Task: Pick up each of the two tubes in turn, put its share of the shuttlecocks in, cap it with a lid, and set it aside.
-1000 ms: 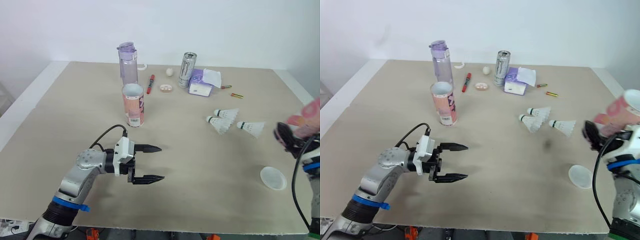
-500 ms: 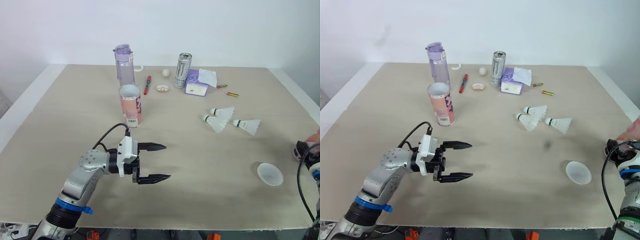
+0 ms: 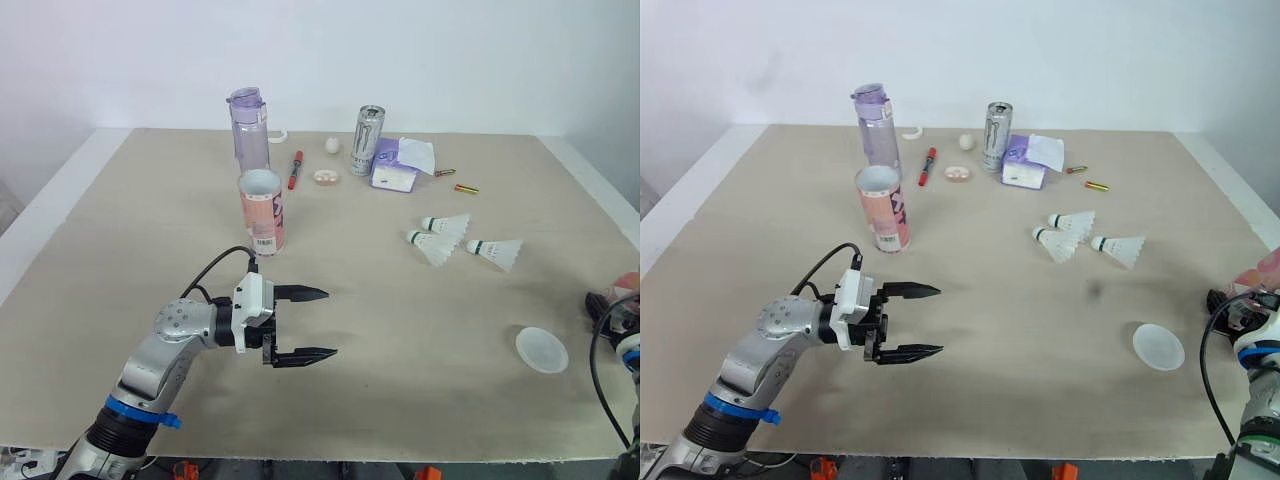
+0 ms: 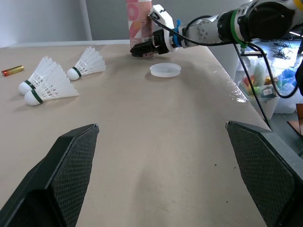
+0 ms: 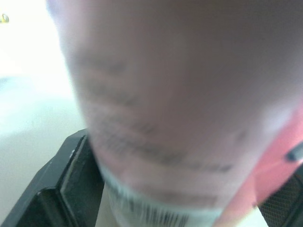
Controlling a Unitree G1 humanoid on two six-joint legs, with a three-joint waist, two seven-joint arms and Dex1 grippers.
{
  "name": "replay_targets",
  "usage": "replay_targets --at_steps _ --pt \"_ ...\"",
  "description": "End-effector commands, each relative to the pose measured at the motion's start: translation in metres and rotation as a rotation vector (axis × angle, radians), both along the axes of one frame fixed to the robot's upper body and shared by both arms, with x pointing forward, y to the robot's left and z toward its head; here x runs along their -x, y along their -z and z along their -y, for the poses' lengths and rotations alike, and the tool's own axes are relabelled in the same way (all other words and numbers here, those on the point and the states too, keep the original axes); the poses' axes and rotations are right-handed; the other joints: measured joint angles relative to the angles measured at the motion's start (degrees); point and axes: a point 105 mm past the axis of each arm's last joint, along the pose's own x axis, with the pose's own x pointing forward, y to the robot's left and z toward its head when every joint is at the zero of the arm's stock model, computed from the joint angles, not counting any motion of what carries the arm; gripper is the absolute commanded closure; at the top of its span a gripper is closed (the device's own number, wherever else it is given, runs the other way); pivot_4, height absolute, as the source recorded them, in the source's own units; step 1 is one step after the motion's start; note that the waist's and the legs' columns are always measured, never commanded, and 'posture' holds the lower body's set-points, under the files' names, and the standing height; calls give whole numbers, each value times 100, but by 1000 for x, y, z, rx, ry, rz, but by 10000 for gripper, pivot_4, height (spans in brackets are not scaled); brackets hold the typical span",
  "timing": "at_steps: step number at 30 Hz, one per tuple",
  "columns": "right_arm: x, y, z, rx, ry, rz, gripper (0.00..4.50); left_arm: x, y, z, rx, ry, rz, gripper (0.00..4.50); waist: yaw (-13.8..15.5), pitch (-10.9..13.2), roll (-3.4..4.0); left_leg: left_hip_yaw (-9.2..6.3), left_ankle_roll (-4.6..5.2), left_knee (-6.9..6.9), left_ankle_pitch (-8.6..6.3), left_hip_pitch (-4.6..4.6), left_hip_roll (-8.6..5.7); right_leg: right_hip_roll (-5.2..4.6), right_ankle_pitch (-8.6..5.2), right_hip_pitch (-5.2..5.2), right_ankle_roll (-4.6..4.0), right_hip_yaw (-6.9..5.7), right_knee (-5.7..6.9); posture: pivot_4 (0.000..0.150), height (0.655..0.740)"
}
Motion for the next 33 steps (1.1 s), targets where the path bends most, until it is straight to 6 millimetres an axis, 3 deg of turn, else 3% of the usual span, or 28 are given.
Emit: replay_targets --at_steps 1,11,21,25,33 --pt "4 -17 1 32 -2 52 351 5 -6 3 4 22 30 0 0 0 1 0 0 0 0 0 0 0 0 -1 0 1 0 1500 7400" --pt "29 -26 -16 86 -45 37 351 3 -2 4 -4 32 23 0 3 -2 3 0 0 1 0 1 1 2 1 -1 -1 3 0 1500 7400" --pt "68 -51 -60 205 -316 -84 351 0 1 -4 -9 -3 11 0 17 -4 11 -1 -3 -5 -3 -2 4 -6 -9 -7 4 3 0 1500 7400" --pt "66 -56 -104 222 -533 -98 351 -4 1 -7 -14 -22 15 0 11 -2 7 -8 -4 -3 -4 2 8 -8 -6 -10 -1 3 -1 1500 7400" --pt "23 -76 -205 325 -1041 83 351 -29 -4 -17 29 -232 67 0 15 13 -18 -9 -4 -2 -4 0 12 -9 -2 -13 -7 -2 -1 1500 7400"
